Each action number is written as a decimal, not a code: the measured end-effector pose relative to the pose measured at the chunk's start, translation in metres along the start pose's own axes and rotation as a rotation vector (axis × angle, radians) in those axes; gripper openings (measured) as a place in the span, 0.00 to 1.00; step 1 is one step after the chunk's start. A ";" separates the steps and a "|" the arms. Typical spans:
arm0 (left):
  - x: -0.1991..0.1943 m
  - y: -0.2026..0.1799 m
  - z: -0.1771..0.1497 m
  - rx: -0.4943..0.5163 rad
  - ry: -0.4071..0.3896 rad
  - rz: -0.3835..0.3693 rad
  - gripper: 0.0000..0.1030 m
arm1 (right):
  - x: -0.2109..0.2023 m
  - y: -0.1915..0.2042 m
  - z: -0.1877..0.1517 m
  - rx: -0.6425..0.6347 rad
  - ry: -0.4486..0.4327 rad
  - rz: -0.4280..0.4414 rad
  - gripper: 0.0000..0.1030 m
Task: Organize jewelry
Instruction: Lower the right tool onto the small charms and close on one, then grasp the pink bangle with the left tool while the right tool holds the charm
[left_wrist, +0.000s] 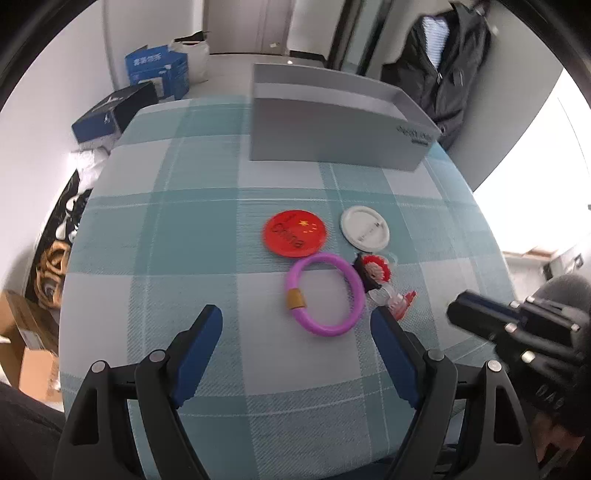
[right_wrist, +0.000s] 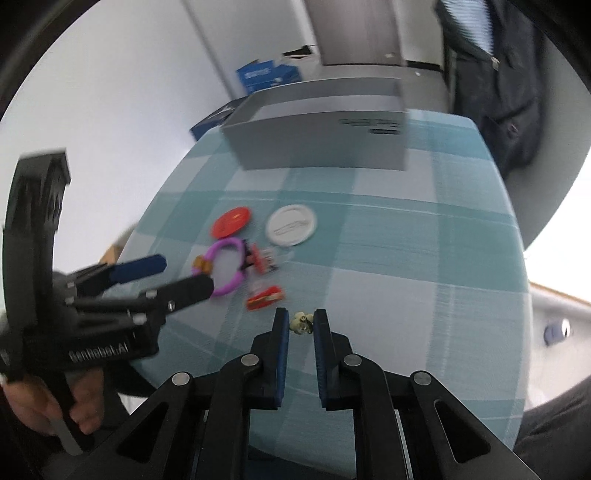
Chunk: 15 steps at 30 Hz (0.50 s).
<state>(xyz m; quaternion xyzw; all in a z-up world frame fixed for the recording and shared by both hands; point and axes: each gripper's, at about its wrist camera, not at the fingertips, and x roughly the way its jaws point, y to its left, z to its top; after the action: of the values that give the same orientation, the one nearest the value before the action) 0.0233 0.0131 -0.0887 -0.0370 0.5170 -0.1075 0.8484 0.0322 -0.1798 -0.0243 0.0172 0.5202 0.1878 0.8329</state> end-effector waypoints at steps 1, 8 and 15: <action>0.001 -0.002 0.000 0.012 0.002 0.008 0.77 | -0.002 -0.003 0.001 0.011 -0.008 0.004 0.12; 0.009 -0.010 0.002 0.070 0.022 0.068 0.77 | -0.013 -0.014 -0.002 0.034 -0.029 0.013 0.12; 0.014 -0.017 0.001 0.114 0.028 0.112 0.77 | -0.016 -0.021 -0.002 0.065 -0.039 0.033 0.12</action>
<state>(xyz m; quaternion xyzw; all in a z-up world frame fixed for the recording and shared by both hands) 0.0276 -0.0063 -0.0972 0.0417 0.5232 -0.0896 0.8465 0.0303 -0.2046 -0.0161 0.0564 0.5094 0.1840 0.8388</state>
